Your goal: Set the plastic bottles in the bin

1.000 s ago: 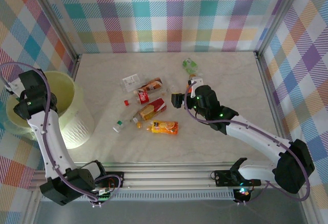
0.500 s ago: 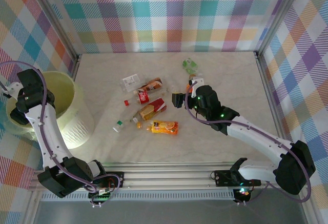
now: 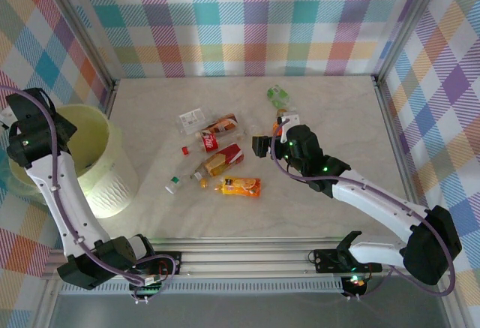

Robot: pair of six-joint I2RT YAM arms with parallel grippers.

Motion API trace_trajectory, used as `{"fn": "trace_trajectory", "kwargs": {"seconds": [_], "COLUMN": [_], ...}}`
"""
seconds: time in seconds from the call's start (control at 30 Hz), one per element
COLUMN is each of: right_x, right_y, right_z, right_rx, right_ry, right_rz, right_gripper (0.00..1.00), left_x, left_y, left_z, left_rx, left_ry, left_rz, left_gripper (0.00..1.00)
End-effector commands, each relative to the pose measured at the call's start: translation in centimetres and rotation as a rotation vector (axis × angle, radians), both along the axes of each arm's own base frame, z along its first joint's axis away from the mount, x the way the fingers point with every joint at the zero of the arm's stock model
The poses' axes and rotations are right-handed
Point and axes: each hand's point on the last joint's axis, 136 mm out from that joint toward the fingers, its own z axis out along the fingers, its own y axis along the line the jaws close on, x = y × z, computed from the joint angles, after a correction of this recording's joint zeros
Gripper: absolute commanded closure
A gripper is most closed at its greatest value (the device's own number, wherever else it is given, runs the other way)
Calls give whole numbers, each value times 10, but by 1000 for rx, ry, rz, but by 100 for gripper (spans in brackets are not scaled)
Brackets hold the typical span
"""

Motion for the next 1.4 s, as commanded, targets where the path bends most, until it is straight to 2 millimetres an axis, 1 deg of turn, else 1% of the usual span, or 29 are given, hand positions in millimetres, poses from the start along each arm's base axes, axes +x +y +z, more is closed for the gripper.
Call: {"fn": "trace_trajectory", "kwargs": {"seconds": [0.0, 0.1, 0.2, 0.3, 0.47, 0.63, 0.77, 0.97, 1.0, 1.07, 1.1, 1.2, 1.27, 1.37], "right_x": [3, 5, 5, 9, 12, 14, 18, 33, 37, 44, 48, 59, 66, 73], "right_y": [-7, -13, -16, -29, -54, -76, -84, -92, -93, -97, -97, -96, -99, -104], "right_z": [-5, -11, -17, -31, -60, -86, -98, -109, -110, -114, -116, -123, -130, -142], "right_rx": [11, 32, 67, 81, 106, 136, 181, 170, 162, 145, 141, 131, 121, 110], "right_ry": [8, 31, 61, 132, 269, 380, 451, 497, 498, 500, 501, 509, 517, 531], "right_rz": [-54, -92, -104, -161, -263, -351, -367, -362, -367, -386, -390, -400, -431, -492], "right_gripper": [0, 0, 0, 0, 0, 0, 0, 0, 0, 8, 10, 10, 10, 14], "left_x": [7, 15, 27, 43, 75, 96, 104, 105, 105, 104, 103, 106, 108, 111], "left_y": [-42, -66, -90, -119, -175, -231, -276, -339, -346, -356, -358, -360, -360, -363], "left_z": [24, 41, 49, 48, 47, 49, 51, 51, 50, 46, 44, 34, 33, 29], "left_rx": [-67, -98, -144, -168, -240, -359, -471, -611, -622, -620, -615, -602, -602, -607], "left_ry": [-126, -229, -291, -294, -322, -379, -424, -464, -458, -438, -429, -398, -396, -388], "left_rz": [-144, -227, -305, -398, -584, -745, -877, -1080, -1100, -1128, -1132, -1124, -1122, -1129], "left_gripper": [10, 5, 0, 0, 0, 0, 0, 0, 0, 0, 0, 0, 0, 0]}}
